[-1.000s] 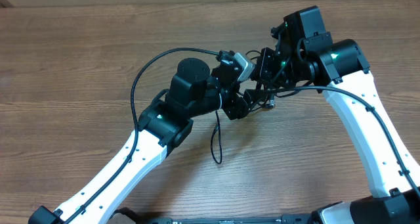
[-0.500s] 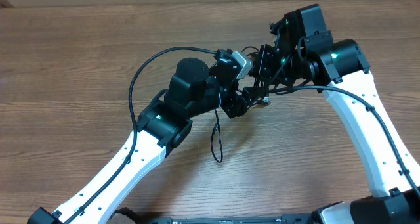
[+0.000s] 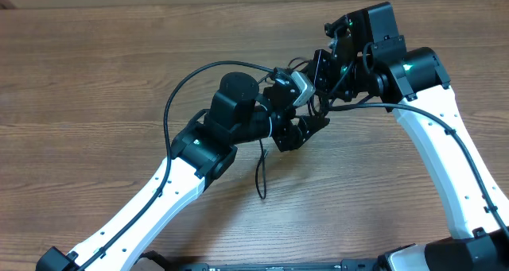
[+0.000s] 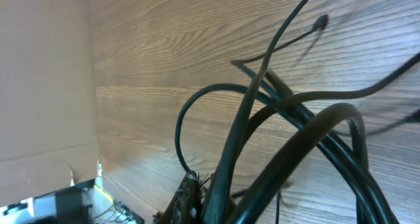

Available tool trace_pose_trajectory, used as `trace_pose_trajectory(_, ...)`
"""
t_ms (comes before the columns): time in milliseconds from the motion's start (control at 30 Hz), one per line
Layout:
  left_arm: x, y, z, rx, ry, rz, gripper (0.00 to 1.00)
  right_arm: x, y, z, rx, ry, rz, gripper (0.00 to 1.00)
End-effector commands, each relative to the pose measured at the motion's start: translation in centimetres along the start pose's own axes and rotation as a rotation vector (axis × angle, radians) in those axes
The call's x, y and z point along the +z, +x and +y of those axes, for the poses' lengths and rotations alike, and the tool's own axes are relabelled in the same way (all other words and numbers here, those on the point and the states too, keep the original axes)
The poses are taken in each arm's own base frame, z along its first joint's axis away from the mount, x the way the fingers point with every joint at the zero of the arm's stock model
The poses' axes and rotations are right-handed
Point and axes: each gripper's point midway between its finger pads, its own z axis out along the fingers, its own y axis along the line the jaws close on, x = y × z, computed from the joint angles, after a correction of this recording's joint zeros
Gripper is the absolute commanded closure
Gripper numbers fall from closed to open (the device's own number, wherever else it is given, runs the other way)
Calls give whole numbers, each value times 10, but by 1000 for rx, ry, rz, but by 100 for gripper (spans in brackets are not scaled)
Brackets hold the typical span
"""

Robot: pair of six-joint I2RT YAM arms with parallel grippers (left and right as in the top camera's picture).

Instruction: Untangle cables

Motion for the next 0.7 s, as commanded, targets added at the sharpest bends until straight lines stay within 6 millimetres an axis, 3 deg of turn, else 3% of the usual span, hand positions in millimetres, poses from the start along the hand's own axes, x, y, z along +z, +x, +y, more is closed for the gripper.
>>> trace_pose_trajectory(0, 2, -2, -23, 62, 101, -3, 40, -15, -2, 20, -27, -82, -11, 96)
trace_pose_trajectory(300, 3, -3, -8, 61, 17, -7, 41, -15, 2, 25, -28, -113, 10, 96)
trace_pose_trajectory(367, 3, -4, -5, 60, -3, -8, 50, -15, 2, 25, -29, -113, 11, 96)
trace_pose_trajectory(467, 3, -5, -5, 60, -4, -14, 79, -15, 3, 25, -29, -112, 12, 96)
trace_pose_trajectory(667, 3, -16, -6, 33, -1, -55, 85, -15, 4, 23, -45, -103, 17, 96)
